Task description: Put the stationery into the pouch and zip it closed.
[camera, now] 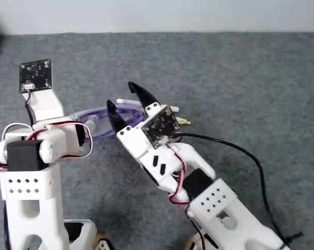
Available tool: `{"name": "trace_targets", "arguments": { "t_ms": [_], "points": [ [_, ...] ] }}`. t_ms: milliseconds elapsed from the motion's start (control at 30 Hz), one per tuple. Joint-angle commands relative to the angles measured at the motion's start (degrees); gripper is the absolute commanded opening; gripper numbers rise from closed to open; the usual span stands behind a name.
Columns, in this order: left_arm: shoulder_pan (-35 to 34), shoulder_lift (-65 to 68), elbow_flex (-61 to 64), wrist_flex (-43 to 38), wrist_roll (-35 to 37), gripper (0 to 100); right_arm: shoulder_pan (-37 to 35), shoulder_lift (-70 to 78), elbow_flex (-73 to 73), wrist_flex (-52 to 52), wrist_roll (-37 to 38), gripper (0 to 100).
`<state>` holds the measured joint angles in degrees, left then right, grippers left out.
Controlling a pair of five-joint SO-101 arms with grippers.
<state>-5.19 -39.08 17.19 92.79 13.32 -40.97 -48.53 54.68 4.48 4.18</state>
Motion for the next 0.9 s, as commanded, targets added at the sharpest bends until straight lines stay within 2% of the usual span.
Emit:
{"name": "trace_targets", "arguments": {
  "t_ms": [0, 133, 233, 367, 533, 867],
  "points": [
    [0.00, 0.26, -0.40, -0.88, 0.70, 1, 4.88, -4.26, -3.16, 6.90, -7.74, 20.4],
    [0.00, 0.26, -0.22, -0.88, 0.79, 1, 12.79, -4.26, -10.46, 22.55, -20.31, 20.4],
    [0.00, 0.26, -0.22, -0.88, 0.79, 1, 17.27, -2.15, -15.12, 32.48, -24.79, 20.4],
    [0.00, 0.26, -0.13, -0.88, 0.79, 1, 21.23, 2.95, -19.78, 41.19, -24.79, 20.4],
    [0.00, 0.26, -0.13, -0.88, 0.79, 1, 22.46, 12.18, -25.49, 48.57, -24.35, 20.3],
    [-0.35, 0.18, -0.13, -0.53, 0.70, 1, 22.29, 42.59, -48.88, 65.10, -13.71, 20.3]
  ]
}}
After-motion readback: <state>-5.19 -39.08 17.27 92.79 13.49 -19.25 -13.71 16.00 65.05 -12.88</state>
